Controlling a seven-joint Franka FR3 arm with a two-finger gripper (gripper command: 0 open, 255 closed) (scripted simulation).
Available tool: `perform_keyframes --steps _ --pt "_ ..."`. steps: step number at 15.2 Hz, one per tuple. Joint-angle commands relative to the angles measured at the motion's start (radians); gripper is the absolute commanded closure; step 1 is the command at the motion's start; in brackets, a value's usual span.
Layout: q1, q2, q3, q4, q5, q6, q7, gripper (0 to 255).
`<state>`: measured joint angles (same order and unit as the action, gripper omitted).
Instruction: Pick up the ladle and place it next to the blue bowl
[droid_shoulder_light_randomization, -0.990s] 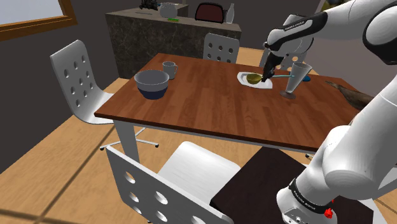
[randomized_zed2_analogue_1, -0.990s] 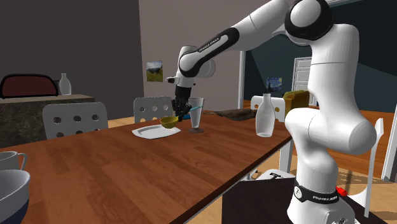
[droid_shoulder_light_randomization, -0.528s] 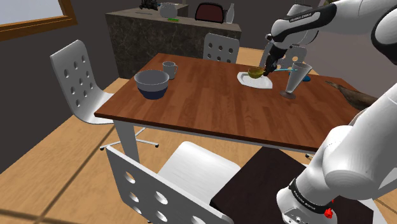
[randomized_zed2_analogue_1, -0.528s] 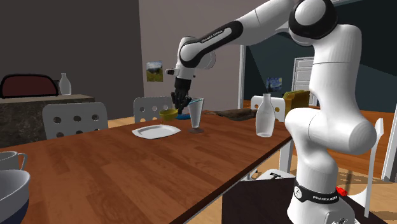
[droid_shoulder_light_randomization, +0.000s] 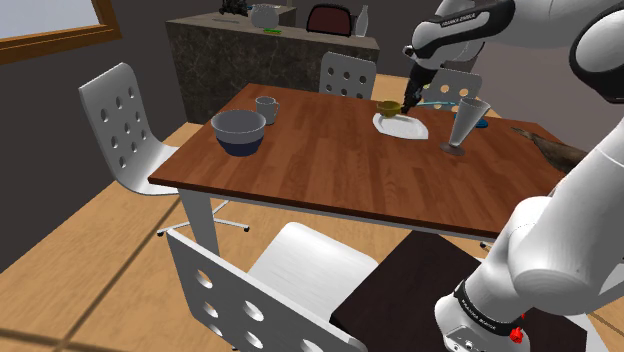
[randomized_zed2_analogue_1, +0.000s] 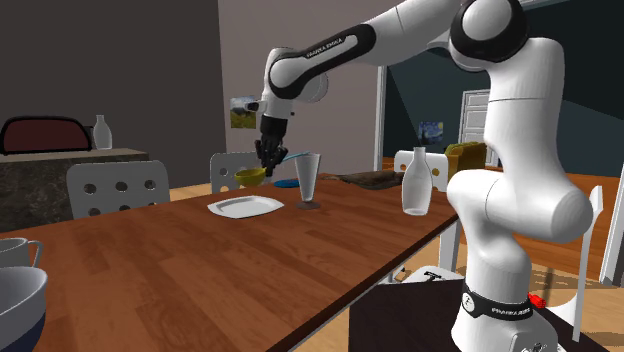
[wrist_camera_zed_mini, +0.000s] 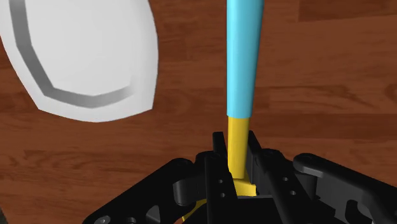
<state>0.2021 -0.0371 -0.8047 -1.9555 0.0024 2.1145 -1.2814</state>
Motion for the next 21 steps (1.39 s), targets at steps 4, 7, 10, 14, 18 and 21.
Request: perform_keyframes --steps 4,7,10,14,18,21 --pt "0.041 0.096 0.04 0.088 0.059 -0.019 0.063 255" --pt "0.059 0.161 0.064 0.152 0.098 -0.034 0.097 255" --pt "0.07 0.233 0.088 0.229 0.137 -0.056 0.13 255" --pt "0.075 0.337 0.121 0.354 0.189 -0.096 0.172 255" --pt "0.065 0.453 0.156 0.511 0.238 -0.151 0.218 255" --pt "0.046 0.551 0.183 0.657 0.273 -0.206 0.256 255"
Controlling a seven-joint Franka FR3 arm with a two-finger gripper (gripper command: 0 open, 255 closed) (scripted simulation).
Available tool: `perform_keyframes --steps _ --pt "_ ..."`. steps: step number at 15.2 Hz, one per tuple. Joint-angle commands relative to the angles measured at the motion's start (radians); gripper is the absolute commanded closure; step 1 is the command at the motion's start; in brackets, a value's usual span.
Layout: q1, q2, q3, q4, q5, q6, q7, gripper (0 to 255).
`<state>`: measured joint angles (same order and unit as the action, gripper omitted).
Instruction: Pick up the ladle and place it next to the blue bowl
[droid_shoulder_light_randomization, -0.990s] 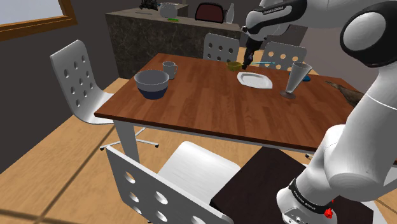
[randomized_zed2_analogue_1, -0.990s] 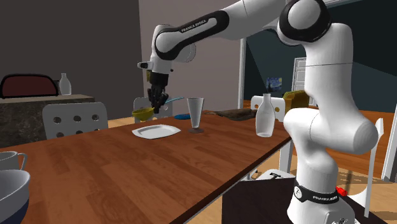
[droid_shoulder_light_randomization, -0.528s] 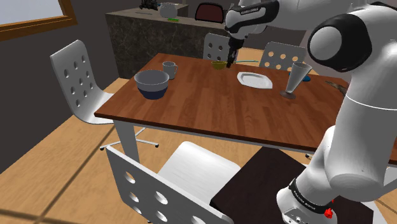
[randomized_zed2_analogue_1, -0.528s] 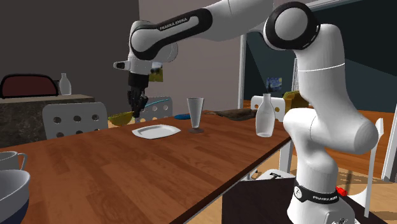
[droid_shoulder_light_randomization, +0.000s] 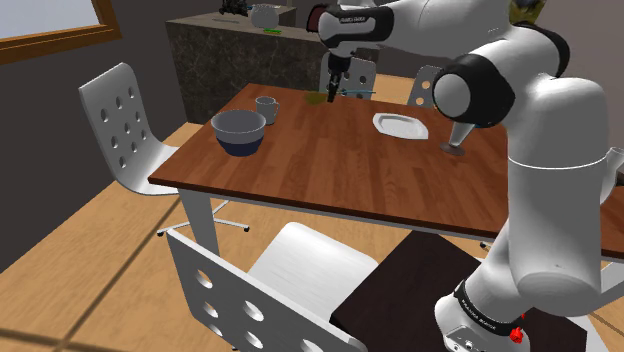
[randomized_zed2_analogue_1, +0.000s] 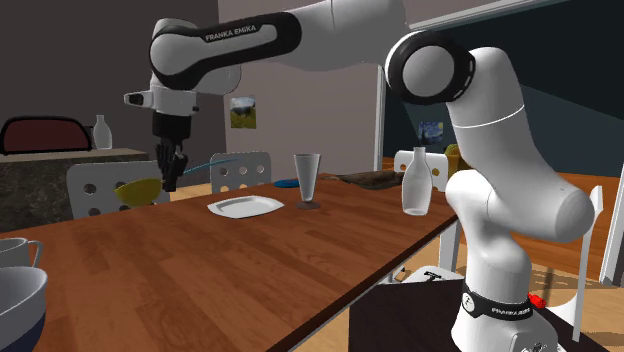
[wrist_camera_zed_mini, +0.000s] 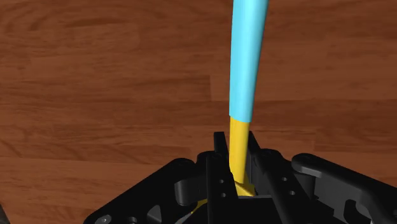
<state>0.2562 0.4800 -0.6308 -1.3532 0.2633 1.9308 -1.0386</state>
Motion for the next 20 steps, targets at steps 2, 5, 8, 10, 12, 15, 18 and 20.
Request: perform_keyframes --steps 2,5,8,10,12,15,18,20 --pt "-0.028 0.108 0.028 0.173 0.035 -0.068 0.041 255" --pt "-0.078 0.245 0.06 0.41 0.07 -0.163 0.093 255" --pt "-0.134 0.369 0.09 0.628 0.093 -0.245 0.138 255" --pt "-0.112 0.348 0.084 0.558 0.09 -0.201 0.13 255" --pt "-0.095 0.335 0.081 0.502 0.088 -0.162 0.125 255" --pt "-0.076 0.322 0.078 0.433 0.087 -0.111 0.118 255" --pt "-0.062 0.315 0.078 0.377 0.087 -0.066 0.112 255" --pt "-0.054 0.313 0.078 0.345 0.088 -0.037 0.109 255"
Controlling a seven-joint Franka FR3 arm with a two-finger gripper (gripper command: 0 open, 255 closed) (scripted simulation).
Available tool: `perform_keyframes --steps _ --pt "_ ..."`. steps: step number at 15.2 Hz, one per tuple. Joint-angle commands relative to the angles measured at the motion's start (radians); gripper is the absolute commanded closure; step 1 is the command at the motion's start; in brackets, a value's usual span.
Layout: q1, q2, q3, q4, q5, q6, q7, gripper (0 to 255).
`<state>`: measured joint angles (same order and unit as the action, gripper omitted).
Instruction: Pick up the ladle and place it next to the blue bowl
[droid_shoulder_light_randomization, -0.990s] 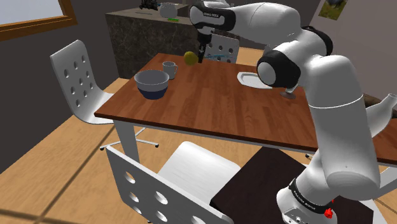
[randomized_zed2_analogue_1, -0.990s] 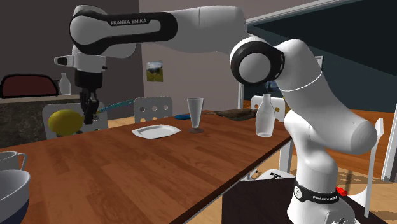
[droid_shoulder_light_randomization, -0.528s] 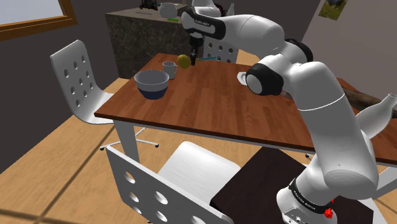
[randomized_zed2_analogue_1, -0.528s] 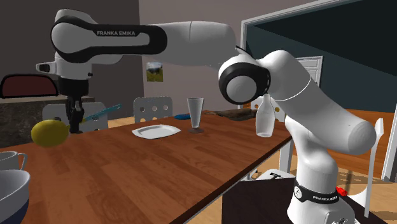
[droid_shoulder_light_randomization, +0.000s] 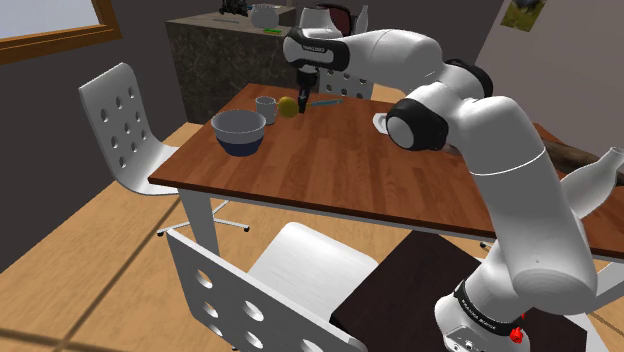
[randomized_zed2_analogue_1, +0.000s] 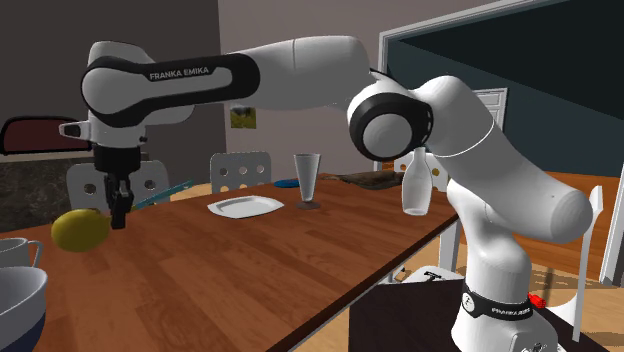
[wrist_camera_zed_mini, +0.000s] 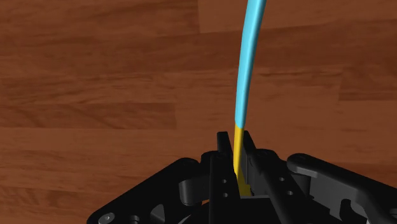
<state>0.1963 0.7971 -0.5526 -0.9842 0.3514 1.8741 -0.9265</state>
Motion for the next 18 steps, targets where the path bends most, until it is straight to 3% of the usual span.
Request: perform_keyframes --steps 1,18 --pt "0.009 -0.004 0.0 -0.039 0.001 0.033 -0.005 255" --pt "0.035 0.038 0.019 -0.205 0.029 0.231 -0.029 255"
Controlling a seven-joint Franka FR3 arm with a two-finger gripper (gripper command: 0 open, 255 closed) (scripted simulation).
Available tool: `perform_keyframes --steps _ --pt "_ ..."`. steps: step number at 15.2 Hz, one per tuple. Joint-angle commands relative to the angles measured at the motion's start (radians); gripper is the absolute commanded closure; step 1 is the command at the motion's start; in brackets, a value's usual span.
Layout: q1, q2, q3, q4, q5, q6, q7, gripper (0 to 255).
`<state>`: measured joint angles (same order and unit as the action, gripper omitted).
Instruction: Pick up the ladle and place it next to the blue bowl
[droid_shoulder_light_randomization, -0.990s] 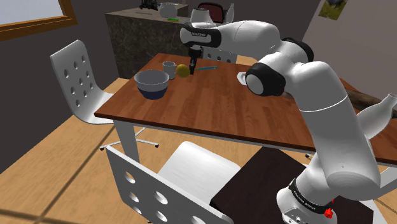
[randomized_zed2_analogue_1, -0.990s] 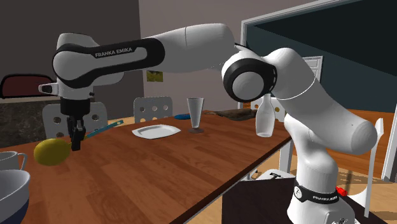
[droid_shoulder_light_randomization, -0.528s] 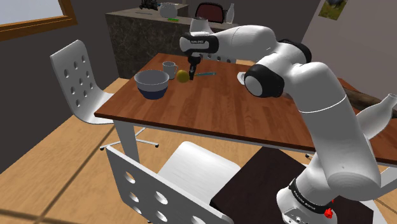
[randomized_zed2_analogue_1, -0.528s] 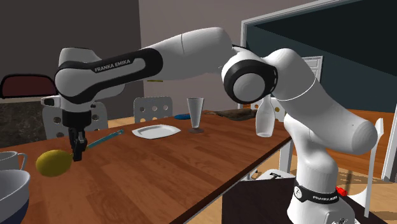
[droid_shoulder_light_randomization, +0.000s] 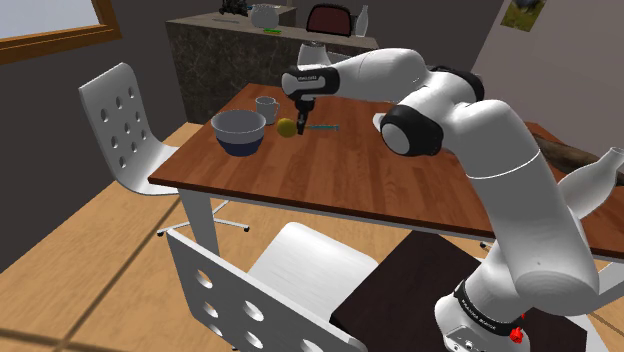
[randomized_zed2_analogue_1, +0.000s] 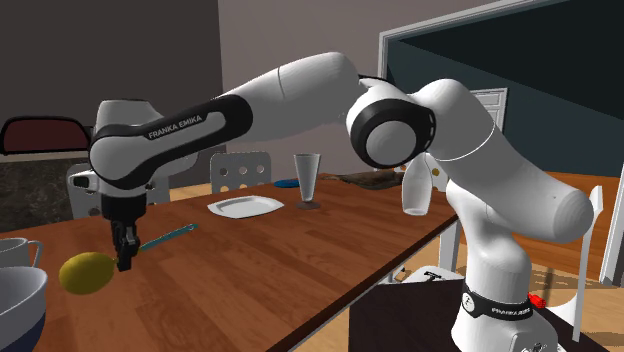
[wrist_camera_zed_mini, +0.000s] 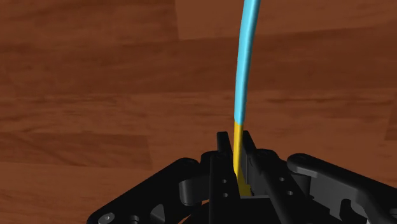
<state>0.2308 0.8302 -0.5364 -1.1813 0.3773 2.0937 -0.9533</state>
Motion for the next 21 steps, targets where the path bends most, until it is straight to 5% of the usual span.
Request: perform_keyframes --steps 1,9,10,21 --pt "0.001 0.01 0.005 -0.013 0.005 0.021 -0.003 255" --pt "0.001 0.015 0.007 -0.019 0.008 0.032 -0.005 255" --pt "0.001 0.014 0.007 -0.022 0.008 0.033 -0.005 0" --pt "0.023 -0.06 -0.016 -0.024 -0.018 -0.037 0.006 0"
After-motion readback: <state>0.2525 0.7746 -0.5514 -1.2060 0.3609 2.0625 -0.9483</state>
